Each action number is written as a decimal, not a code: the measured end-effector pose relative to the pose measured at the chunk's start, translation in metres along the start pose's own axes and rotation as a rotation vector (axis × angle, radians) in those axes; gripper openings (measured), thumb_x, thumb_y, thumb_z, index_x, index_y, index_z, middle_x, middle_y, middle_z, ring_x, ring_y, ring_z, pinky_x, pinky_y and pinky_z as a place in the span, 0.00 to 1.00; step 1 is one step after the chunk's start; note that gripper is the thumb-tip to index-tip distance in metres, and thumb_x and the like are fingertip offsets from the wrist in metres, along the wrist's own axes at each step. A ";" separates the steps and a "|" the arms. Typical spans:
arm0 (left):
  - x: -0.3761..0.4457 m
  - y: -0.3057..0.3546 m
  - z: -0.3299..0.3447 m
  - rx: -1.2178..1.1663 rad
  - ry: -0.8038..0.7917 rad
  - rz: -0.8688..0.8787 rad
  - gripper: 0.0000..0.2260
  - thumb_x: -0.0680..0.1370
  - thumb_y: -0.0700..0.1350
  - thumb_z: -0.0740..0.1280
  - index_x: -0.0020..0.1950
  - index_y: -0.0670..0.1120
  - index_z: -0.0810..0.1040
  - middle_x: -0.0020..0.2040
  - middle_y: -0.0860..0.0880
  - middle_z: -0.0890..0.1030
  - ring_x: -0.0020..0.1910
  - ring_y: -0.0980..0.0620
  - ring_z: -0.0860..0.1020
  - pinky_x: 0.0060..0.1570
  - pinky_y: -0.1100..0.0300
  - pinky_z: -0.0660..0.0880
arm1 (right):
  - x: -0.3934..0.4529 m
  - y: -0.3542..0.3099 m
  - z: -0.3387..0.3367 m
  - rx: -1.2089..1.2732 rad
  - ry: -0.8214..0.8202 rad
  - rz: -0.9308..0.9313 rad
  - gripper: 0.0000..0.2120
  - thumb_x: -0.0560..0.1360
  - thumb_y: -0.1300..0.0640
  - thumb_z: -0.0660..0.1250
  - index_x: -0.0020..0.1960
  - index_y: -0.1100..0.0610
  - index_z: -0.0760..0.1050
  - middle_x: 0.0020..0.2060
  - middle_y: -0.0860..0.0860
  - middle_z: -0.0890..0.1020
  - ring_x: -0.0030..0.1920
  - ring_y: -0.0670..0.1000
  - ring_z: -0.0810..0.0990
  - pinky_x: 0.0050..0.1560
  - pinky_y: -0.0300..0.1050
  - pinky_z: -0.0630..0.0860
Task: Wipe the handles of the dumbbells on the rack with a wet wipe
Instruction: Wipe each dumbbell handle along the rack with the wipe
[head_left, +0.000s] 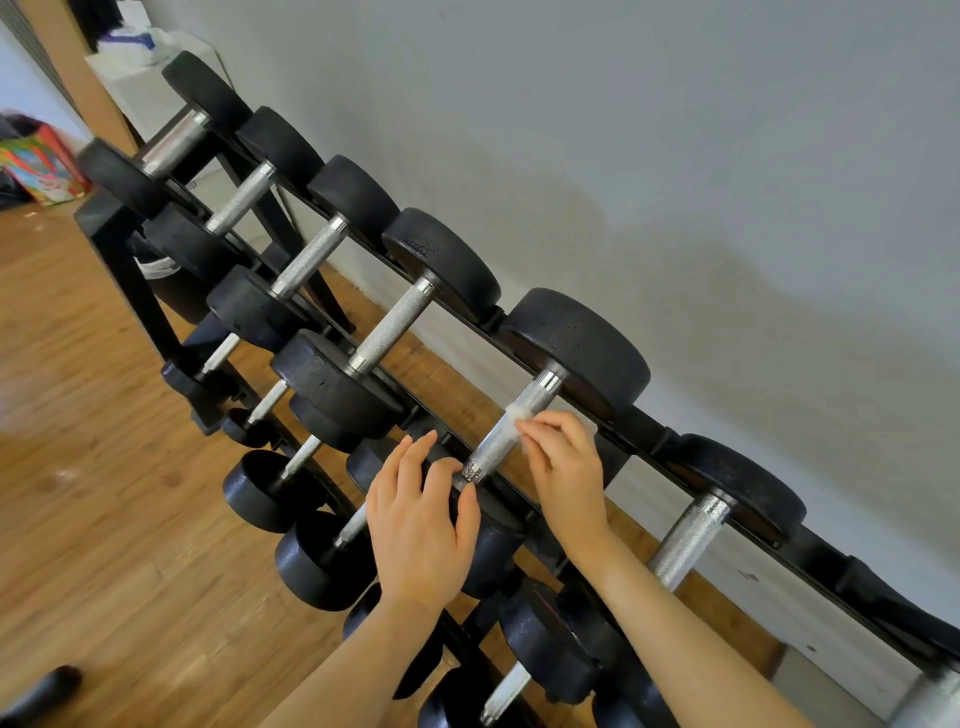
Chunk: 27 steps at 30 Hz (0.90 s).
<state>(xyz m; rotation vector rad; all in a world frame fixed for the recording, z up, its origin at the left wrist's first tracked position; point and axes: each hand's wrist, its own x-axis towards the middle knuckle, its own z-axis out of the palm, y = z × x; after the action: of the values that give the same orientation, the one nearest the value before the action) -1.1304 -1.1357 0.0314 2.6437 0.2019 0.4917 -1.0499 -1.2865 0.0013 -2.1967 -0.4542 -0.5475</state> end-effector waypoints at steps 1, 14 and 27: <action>0.000 0.000 0.000 -0.001 0.001 -0.001 0.15 0.78 0.52 0.58 0.53 0.46 0.81 0.66 0.45 0.76 0.70 0.42 0.69 0.65 0.44 0.65 | -0.002 0.000 0.000 0.026 -0.013 0.015 0.13 0.77 0.56 0.63 0.56 0.62 0.81 0.50 0.53 0.78 0.52 0.47 0.77 0.50 0.40 0.79; 0.000 0.001 0.000 0.017 -0.012 -0.013 0.16 0.78 0.53 0.57 0.53 0.47 0.81 0.67 0.46 0.76 0.70 0.43 0.69 0.66 0.45 0.64 | 0.003 -0.003 -0.002 0.034 -0.024 0.027 0.12 0.78 0.55 0.65 0.55 0.60 0.81 0.51 0.52 0.77 0.51 0.48 0.77 0.47 0.40 0.80; -0.001 0.000 0.001 0.013 0.000 -0.012 0.16 0.78 0.54 0.58 0.53 0.47 0.81 0.67 0.46 0.76 0.70 0.43 0.69 0.67 0.47 0.62 | 0.010 -0.013 0.000 -0.144 -0.111 -0.070 0.11 0.75 0.58 0.68 0.56 0.60 0.80 0.50 0.54 0.77 0.50 0.51 0.75 0.44 0.41 0.79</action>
<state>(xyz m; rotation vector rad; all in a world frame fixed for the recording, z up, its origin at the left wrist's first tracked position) -1.1304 -1.1364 0.0302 2.6532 0.2211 0.4880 -1.0478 -1.2770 0.0145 -2.3647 -0.5682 -0.5117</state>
